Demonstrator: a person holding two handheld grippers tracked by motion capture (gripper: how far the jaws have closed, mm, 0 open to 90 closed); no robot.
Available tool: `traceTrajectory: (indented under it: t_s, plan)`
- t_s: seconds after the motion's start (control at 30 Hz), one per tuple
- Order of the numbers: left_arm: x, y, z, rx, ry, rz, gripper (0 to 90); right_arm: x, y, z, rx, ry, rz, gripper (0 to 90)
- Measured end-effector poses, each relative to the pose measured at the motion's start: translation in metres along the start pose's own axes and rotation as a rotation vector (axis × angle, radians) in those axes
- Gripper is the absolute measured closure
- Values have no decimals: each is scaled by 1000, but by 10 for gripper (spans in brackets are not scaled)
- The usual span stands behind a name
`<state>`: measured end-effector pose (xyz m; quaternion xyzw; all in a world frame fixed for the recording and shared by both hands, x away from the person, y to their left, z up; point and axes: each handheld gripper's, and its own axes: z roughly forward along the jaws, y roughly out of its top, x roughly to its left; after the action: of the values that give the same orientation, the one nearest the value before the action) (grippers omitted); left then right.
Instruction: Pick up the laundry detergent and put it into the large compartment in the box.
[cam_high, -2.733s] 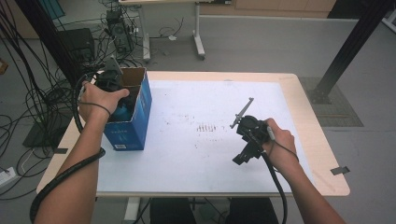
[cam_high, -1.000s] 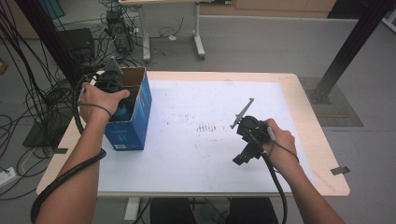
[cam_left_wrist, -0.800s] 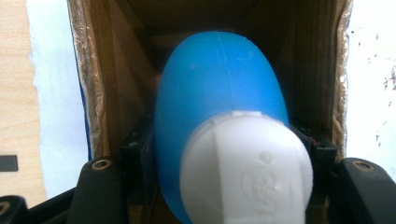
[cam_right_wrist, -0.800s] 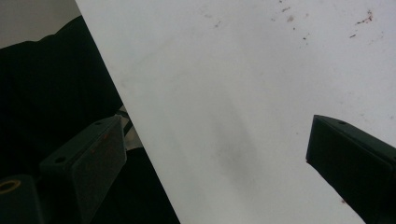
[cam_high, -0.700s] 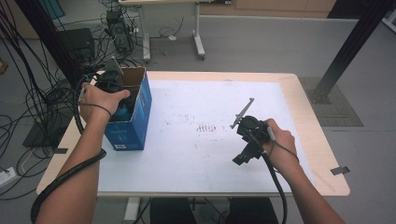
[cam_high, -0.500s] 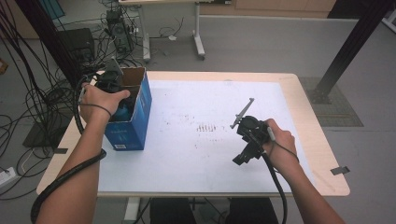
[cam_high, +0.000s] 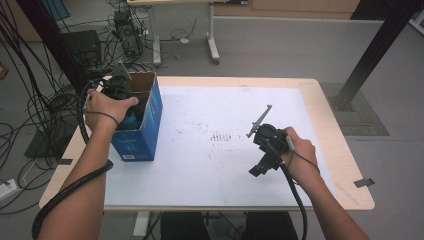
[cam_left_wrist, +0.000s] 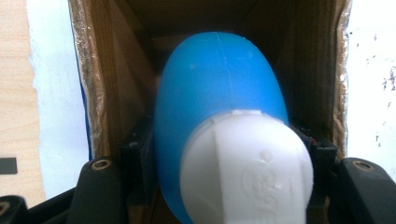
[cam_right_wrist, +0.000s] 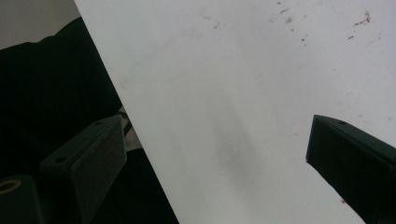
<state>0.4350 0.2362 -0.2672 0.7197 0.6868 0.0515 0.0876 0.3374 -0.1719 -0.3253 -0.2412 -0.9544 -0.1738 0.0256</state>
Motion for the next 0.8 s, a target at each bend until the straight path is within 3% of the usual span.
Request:
traceTrajectory:
  t_s: [0.8]
  plan:
    - [0, -1, -1, 2, -1, -2, 376, 0, 0, 0, -2, 2, -2, 45]
